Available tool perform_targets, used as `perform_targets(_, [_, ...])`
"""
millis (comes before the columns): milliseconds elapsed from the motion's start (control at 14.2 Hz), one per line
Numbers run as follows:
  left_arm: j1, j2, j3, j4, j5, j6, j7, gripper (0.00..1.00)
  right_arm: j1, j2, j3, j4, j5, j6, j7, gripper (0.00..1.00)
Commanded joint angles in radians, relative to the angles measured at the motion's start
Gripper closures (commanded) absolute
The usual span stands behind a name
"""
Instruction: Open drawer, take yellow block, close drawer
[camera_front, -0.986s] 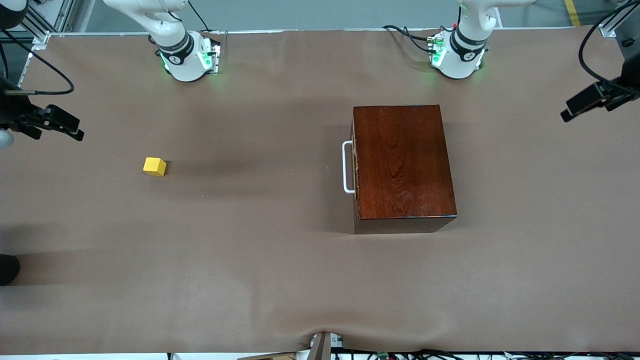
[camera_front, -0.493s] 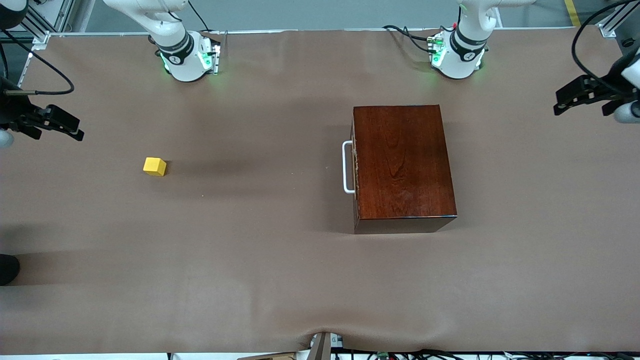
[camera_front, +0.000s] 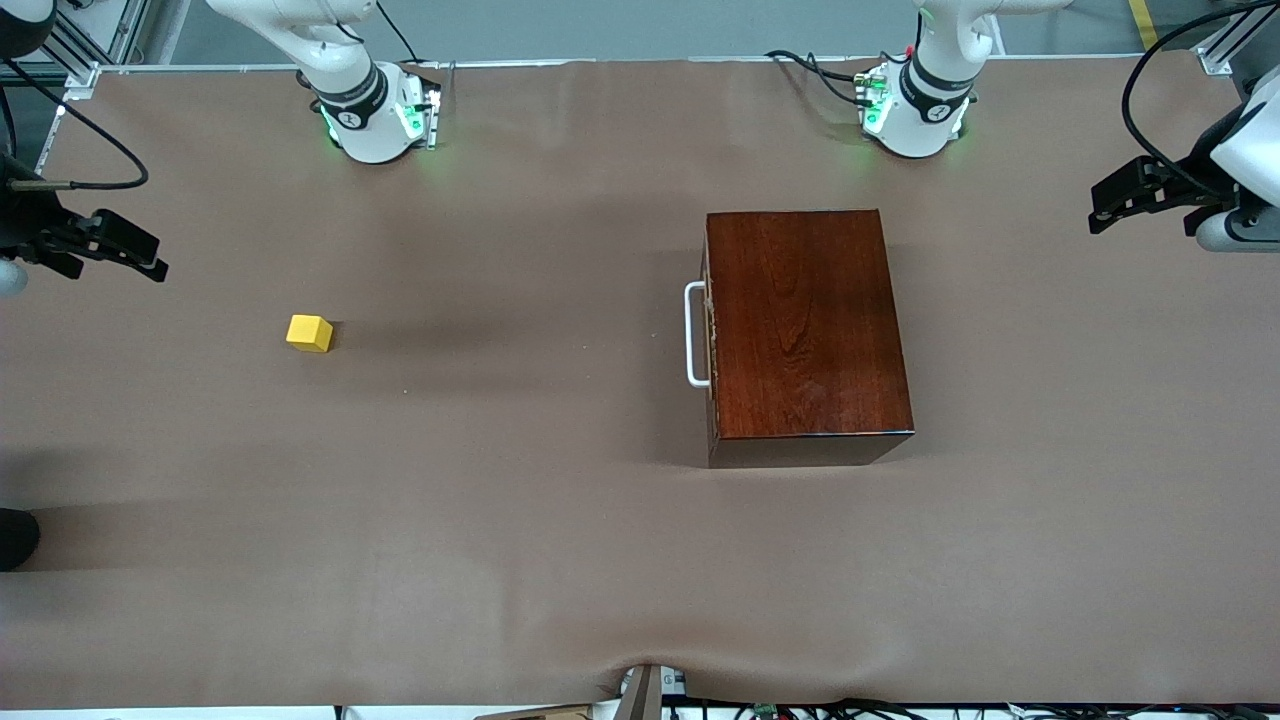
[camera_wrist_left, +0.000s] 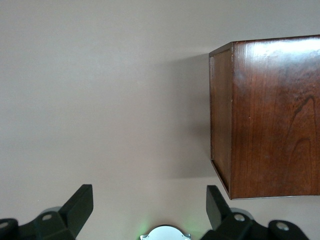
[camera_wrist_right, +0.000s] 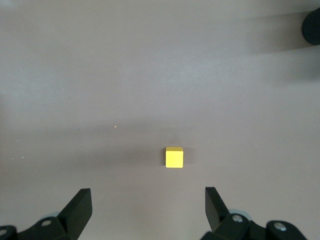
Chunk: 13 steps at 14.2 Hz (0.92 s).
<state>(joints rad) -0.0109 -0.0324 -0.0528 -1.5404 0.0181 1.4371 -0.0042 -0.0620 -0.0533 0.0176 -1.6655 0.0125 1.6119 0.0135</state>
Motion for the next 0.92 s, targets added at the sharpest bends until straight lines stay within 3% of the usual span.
perform_targets(0, [0.002, -0.014, -0.002, -0.011, -0.004, 0.019, 0.004, 0.0, 0.004, 0.006, 0.001, 0.021, -0.017, -0.015, 0.006, 0.0])
perform_targets(845, [0.003, 0.014, -0.004, 0.022, -0.006, 0.019, 0.01, 0.0, 0.004, 0.006, 0.001, 0.02, -0.017, -0.017, 0.006, 0.0])
